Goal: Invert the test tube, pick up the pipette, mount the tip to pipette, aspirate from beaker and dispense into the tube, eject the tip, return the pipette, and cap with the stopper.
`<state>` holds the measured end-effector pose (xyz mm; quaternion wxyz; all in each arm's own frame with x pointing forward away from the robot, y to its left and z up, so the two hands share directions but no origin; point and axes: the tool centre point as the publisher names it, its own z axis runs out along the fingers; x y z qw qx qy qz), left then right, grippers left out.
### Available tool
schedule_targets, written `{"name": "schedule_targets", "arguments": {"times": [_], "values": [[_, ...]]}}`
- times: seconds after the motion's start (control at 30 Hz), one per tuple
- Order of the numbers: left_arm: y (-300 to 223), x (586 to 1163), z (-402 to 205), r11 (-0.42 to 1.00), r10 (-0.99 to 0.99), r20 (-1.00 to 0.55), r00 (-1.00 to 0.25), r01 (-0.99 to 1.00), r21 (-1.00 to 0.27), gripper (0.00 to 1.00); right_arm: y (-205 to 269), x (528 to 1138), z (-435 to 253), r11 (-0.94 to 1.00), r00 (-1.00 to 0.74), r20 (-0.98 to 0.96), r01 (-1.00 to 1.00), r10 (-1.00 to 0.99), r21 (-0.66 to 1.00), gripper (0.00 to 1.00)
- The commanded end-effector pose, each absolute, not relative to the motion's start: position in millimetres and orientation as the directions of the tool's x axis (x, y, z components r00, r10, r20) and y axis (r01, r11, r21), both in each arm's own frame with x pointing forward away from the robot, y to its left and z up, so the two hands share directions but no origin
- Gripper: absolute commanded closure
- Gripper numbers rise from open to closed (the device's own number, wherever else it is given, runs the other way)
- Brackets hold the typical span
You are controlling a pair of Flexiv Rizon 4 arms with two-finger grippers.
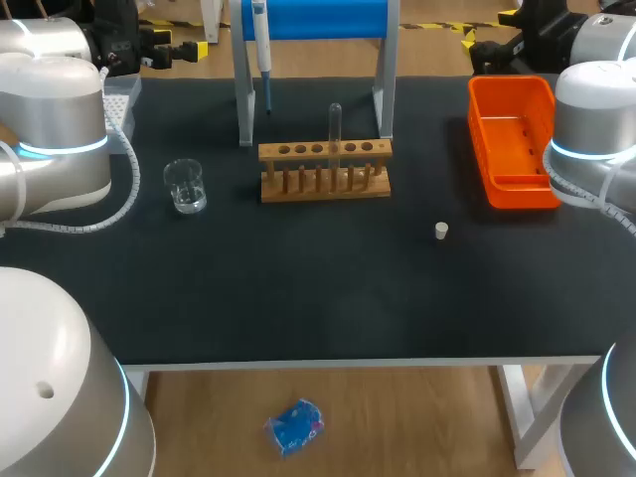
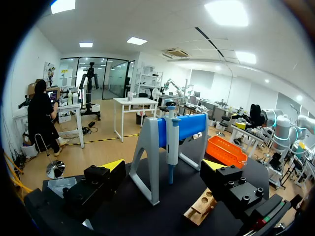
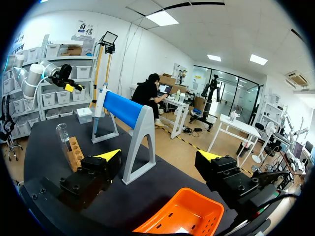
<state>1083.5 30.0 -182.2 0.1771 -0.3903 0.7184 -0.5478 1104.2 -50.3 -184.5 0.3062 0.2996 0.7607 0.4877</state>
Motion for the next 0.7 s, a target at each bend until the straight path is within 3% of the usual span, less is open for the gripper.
{"name": "schedule_targets", "arguments": {"times": [0.03, 0.7], "values": [[30.0, 1083.5, -182.2, 0.095, -0.755, 0.173, -0.633, -0.367, -0.925, 0.0, -50.3, 1104.2, -184.5, 0.345, -0.633, -0.174, 0.157, 0.754, 0.925, 0.0], [30.0, 1083.5, -182.2, 0.095, -0.755, 0.173, -0.633, -0.367, -0.925, 0.0, -51.0, 1101.7, -172.6, 0.344, -0.655, -0.191, 0.112, 0.731, 0.932, 0.0]]}}
